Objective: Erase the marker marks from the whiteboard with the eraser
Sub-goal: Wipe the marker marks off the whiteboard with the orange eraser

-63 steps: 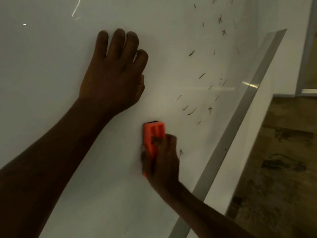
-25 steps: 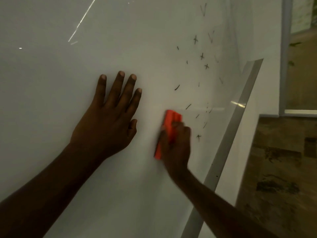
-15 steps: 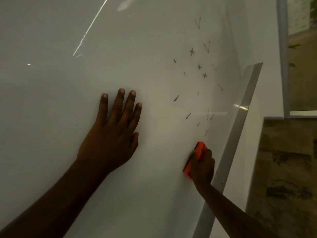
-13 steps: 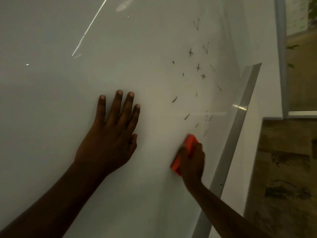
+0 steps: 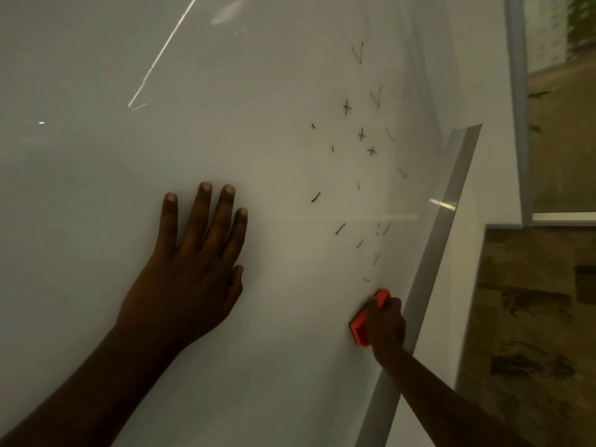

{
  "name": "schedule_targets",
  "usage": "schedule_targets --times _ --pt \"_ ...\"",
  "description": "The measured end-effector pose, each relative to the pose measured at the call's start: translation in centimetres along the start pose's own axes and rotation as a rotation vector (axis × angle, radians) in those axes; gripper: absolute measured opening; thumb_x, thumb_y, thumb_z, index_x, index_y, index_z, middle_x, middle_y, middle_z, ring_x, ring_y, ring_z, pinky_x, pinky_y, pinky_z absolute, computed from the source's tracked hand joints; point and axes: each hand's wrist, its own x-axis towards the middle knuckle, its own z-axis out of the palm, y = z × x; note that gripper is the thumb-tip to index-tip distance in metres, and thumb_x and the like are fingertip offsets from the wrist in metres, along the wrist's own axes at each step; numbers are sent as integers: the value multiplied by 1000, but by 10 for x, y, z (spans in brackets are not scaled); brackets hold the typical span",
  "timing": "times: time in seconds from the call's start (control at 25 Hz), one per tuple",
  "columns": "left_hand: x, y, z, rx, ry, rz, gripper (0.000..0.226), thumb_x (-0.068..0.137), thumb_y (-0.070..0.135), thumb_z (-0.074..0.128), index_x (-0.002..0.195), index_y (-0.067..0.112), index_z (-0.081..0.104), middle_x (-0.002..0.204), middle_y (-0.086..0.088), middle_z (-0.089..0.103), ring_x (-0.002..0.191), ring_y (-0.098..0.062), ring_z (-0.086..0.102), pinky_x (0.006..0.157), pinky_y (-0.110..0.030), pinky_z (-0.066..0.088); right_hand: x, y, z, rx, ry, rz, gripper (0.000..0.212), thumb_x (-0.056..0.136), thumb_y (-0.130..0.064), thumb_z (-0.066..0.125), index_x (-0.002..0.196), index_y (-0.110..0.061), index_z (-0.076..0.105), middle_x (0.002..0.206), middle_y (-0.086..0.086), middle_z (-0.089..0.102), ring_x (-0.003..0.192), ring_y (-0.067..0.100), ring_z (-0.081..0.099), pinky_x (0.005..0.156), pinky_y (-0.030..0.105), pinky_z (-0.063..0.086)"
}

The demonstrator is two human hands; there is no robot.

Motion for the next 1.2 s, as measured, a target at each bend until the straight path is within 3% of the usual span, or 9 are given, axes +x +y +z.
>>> schedule_targets --times 0.32,0.4,0.52,0.6,0.76,0.88,0.96,1.08,1.2 --pt "31 -16 -7 -66 73 -67 54 89 30 51 132 -1 62 147 -29 49 133 -47 45 105 -64 30 -111 -176 9 -16 -72 -1353 50 98 -52 44 133 -18 50 114 7 52 85 15 55 66 18 50" --pt "55 -31 -10 -47 104 -94 54 88 29 51 131 -2 61 145 -30 49 131 -49 45 104 -63 30 -60 -153 8 1 9 -1192 53 97 -55 43 135 -18 50 114 6 53 88 16 58 69 16 46" --pt "89 -49 -10 3 122 -98 56 88 31 50 133 -2 58 145 -31 47 132 -49 43 105 -64 28 16 -109 0 91 123 -465 64 91 -62 37 139 -20 45 114 12 56 104 34 61 84 31 49" --pt "113 -51 -3 23 115 -79 59 89 33 47 136 -2 56 148 -32 43 136 -49 40 108 -65 27 24 -121 2 125 100 -278 56 95 -54 43 138 -18 44 116 15 55 105 37 60 88 40 52" --pt "163 -39 19 45 54 110 65 93 37 31 146 5 50 158 -26 35 147 -43 31 116 -67 22 -47 -205 12 118 75 -826 58 95 -60 39 139 -21 44 113 -5 47 84 1 49 69 3 38" --pt "186 -38 26 27 41 118 65 93 35 31 149 6 46 161 -22 32 150 -40 26 119 -64 19 -26 -222 6 -40 11 -1227 56 98 -61 37 132 -18 47 116 2 53 83 6 54 68 8 46" --pt "192 -37 27 30 63 95 65 92 32 34 150 4 43 161 -22 31 151 -39 26 119 -64 21 40 -214 1 -33 38 -1151 50 98 -55 42 133 -20 48 114 4 53 87 15 59 69 23 55" --pt "191 -32 27 26 63 55 65 95 33 31 153 3 37 164 -21 25 153 -38 21 120 -63 19 96 -224 -6 130 153 -575 49 98 -48 48 138 -19 45 109 11 53 97 33 62 77 31 50" --pt "191 -31 27 18 56 42 65 96 33 34 154 3 34 165 -21 21 153 -37 18 121 -61 17 52 -260 5 117 95 -693 64 95 -58 41 147 -20 38 119 4 49 94 16 57 71 13 45"
